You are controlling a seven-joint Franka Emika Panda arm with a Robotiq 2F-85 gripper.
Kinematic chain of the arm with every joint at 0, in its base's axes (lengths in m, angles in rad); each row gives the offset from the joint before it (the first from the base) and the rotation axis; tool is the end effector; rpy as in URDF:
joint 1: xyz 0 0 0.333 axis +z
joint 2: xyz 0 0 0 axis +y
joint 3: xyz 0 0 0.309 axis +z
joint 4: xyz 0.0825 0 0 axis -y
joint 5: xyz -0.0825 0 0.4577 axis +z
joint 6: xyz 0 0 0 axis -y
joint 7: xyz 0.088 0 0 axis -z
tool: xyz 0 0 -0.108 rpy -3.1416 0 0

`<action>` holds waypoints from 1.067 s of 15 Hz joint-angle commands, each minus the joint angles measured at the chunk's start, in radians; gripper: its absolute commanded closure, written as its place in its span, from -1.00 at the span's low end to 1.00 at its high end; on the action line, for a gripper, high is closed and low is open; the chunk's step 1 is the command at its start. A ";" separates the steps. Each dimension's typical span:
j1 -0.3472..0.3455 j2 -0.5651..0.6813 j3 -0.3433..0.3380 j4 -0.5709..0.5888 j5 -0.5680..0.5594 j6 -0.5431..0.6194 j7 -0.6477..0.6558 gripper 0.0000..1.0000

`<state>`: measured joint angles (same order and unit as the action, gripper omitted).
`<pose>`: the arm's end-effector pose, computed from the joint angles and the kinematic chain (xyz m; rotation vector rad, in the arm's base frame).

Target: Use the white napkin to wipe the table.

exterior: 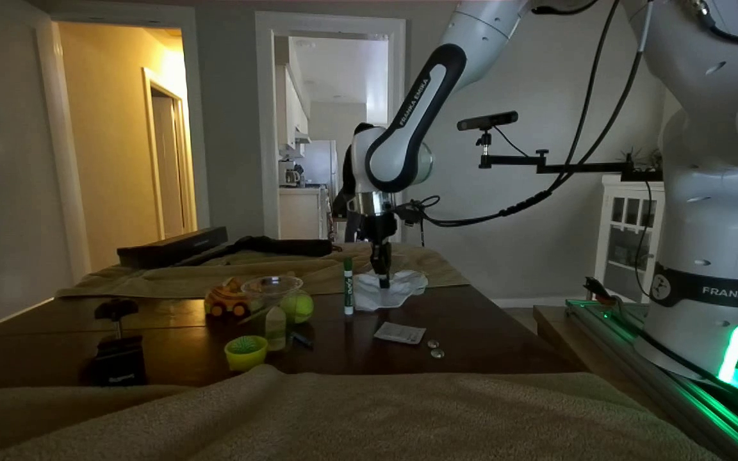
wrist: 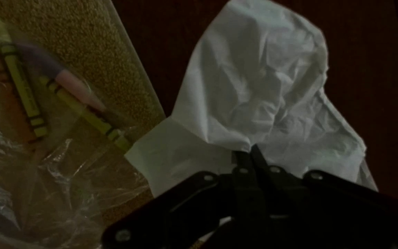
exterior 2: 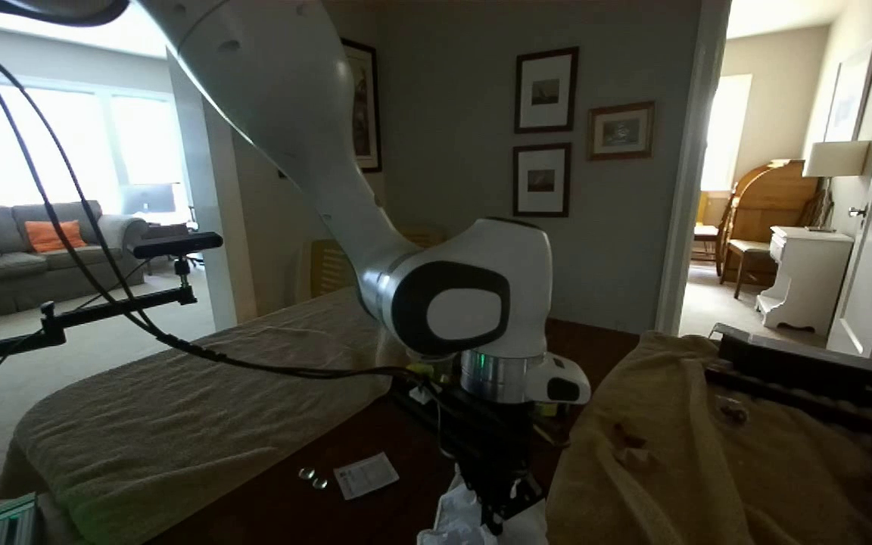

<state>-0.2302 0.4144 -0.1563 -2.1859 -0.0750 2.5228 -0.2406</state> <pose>0.5417 -0.2258 0.1214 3.0592 -0.1108 -0.1576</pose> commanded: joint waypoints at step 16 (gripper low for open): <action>0.041 0.124 0.050 0.320 -0.009 -0.180 0.020 0.18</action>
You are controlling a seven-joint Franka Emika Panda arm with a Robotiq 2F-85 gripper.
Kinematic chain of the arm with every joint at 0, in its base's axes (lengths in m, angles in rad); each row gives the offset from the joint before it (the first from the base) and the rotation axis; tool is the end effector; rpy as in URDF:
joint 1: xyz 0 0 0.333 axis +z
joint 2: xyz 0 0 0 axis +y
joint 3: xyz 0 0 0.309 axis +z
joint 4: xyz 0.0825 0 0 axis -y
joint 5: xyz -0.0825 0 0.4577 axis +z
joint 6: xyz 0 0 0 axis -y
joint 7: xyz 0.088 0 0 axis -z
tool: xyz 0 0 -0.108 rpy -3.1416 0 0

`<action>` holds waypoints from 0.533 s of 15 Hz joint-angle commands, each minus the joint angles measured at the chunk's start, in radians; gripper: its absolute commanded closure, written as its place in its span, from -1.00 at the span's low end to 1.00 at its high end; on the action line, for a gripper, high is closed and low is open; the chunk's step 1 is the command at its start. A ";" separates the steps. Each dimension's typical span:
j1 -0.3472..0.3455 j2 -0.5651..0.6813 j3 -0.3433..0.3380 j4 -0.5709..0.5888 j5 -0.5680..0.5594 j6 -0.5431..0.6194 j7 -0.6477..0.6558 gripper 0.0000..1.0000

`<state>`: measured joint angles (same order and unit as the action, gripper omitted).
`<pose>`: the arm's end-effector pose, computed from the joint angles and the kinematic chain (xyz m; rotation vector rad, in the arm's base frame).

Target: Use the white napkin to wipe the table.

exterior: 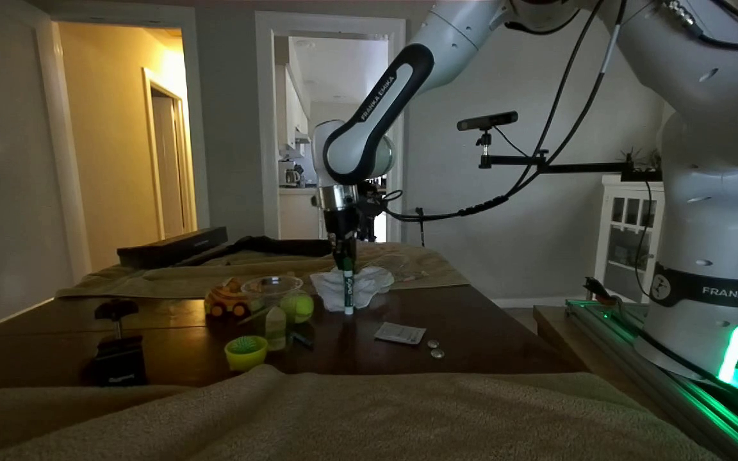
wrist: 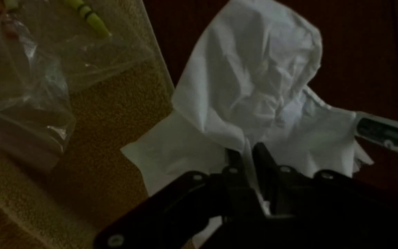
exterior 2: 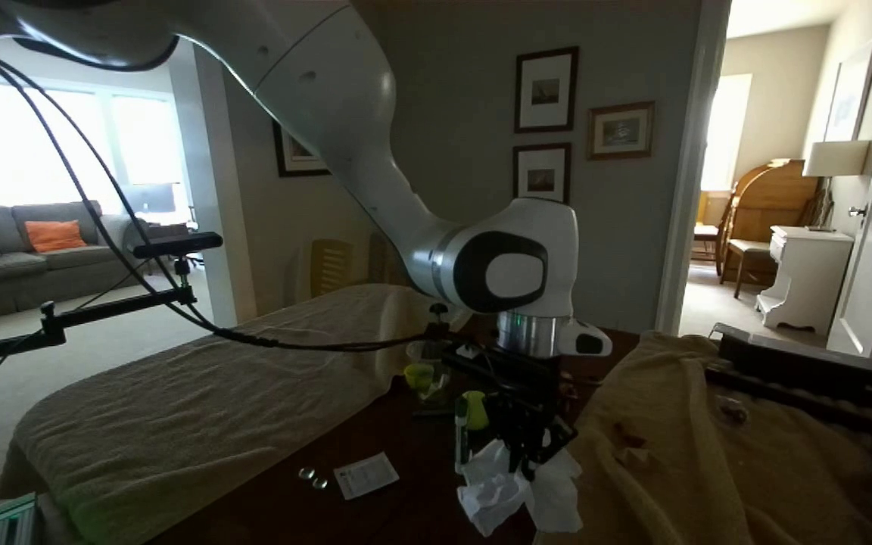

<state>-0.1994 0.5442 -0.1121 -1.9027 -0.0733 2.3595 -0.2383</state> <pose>0.6334 -0.2053 0.1428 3.0561 -0.0081 -0.1705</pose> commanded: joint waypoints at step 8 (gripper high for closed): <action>0.037 -0.254 0.034 -0.051 0.014 -0.088 0.007 -0.95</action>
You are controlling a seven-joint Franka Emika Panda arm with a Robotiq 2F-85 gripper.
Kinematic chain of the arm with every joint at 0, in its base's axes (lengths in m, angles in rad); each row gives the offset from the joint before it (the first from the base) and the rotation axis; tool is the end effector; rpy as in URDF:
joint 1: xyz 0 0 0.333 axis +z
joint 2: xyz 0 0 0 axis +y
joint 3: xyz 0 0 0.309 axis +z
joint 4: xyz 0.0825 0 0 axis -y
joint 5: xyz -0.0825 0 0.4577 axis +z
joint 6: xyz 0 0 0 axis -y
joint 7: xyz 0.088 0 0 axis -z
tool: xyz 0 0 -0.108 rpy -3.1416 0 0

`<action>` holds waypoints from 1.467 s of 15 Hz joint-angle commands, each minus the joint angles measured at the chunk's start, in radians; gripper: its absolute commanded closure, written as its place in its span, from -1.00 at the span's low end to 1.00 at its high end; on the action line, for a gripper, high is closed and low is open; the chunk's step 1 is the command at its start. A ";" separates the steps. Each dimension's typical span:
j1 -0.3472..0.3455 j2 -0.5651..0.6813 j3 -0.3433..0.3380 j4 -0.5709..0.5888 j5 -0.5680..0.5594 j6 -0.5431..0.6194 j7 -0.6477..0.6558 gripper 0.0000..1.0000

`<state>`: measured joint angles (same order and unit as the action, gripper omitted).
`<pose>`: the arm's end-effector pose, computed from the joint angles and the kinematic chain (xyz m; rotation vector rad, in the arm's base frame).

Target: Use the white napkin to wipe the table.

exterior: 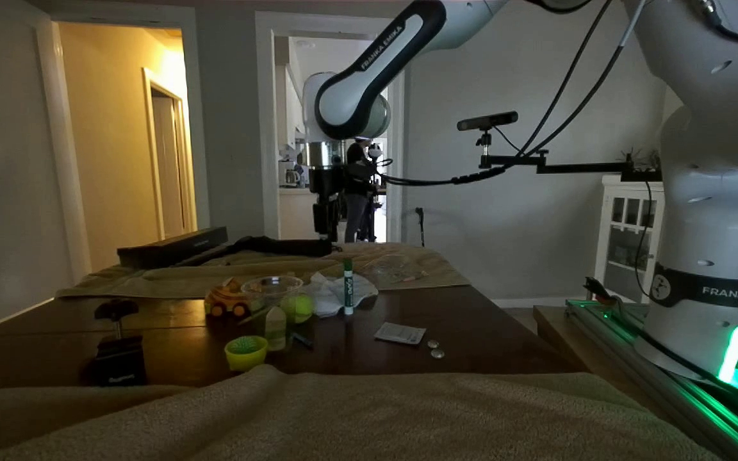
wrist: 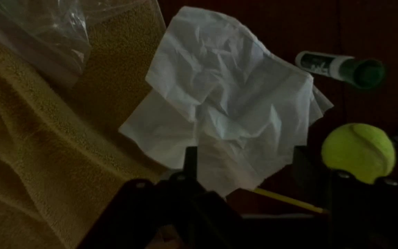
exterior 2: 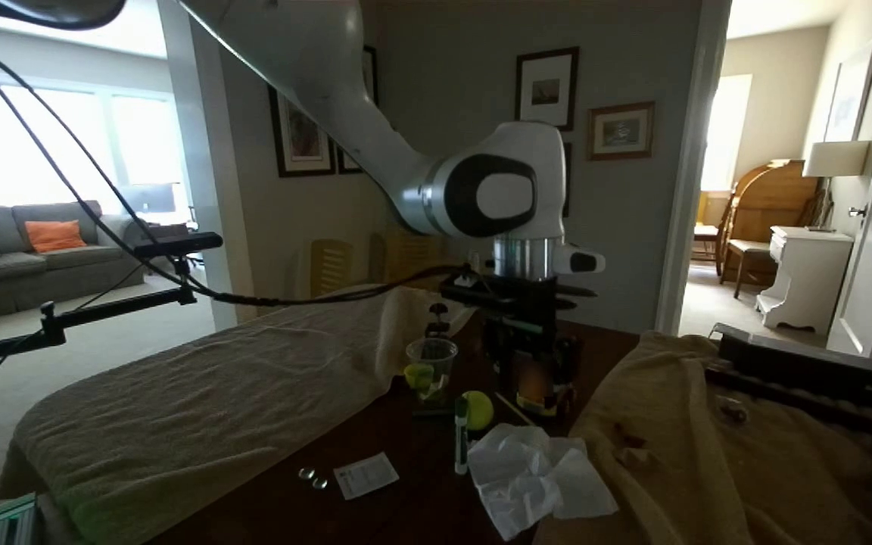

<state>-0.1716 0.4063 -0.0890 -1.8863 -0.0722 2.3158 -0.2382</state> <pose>0.6635 -0.1767 0.2389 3.0492 0.0512 0.0022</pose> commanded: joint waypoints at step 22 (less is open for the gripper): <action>0.143 -0.538 0.074 -0.524 0.075 -0.235 0.229 -1.00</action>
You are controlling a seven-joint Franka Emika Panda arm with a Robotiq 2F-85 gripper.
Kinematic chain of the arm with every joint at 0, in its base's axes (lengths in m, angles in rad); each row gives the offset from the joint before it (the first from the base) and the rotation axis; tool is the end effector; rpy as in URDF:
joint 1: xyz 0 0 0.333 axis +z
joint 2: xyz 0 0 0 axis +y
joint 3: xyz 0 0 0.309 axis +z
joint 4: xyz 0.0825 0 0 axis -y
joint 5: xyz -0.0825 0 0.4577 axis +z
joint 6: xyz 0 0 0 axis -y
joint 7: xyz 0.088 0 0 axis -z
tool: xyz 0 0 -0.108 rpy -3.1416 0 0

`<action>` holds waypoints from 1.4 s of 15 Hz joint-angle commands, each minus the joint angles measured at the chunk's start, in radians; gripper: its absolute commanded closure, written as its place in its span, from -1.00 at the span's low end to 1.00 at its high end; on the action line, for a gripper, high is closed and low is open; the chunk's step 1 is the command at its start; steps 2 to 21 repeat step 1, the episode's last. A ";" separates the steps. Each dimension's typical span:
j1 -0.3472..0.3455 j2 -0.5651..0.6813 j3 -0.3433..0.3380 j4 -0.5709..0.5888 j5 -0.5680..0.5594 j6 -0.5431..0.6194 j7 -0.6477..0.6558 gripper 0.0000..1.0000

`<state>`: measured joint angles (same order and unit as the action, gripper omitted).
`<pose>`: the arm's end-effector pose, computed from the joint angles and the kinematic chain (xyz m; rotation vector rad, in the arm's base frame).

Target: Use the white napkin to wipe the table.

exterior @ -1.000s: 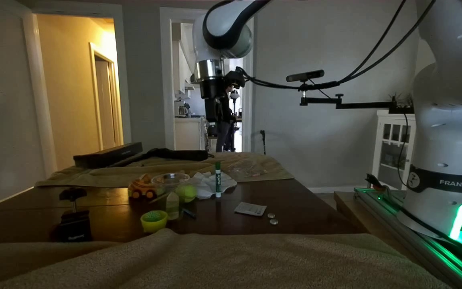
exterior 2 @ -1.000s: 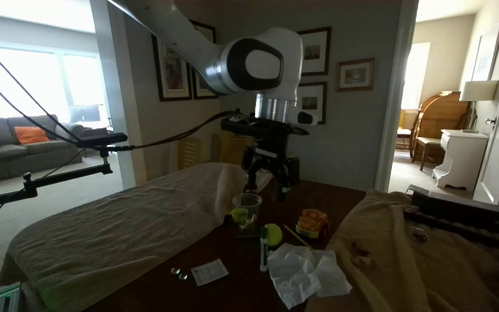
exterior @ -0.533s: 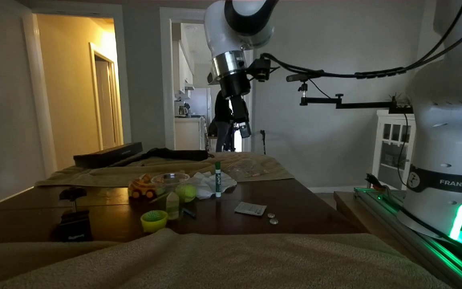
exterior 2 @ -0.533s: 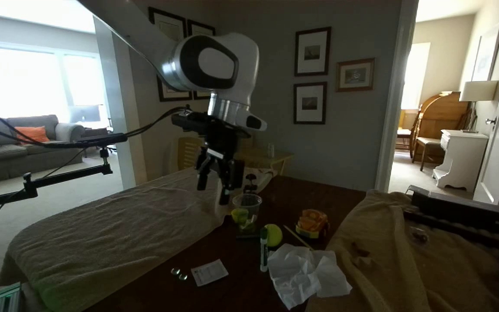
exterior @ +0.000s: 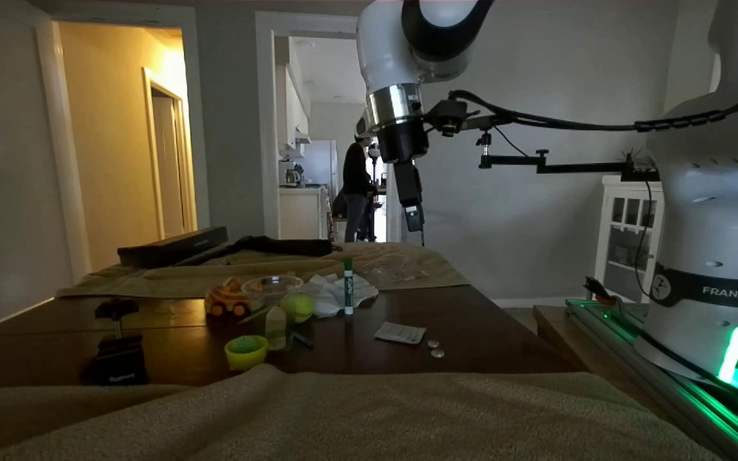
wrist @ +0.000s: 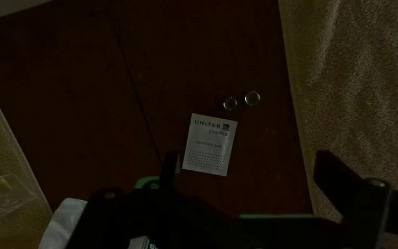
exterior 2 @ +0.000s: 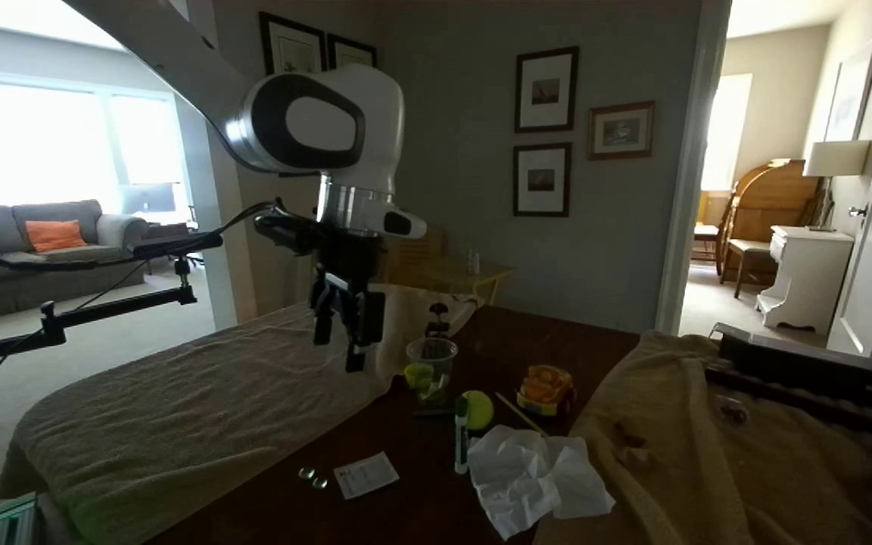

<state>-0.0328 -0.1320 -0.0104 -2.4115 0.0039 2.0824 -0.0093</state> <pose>0.5070 -0.0216 0.2918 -3.1162 0.0560 0.3079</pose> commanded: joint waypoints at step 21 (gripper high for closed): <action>0.004 0.001 -0.005 0.002 -0.001 -0.002 0.000 -1.00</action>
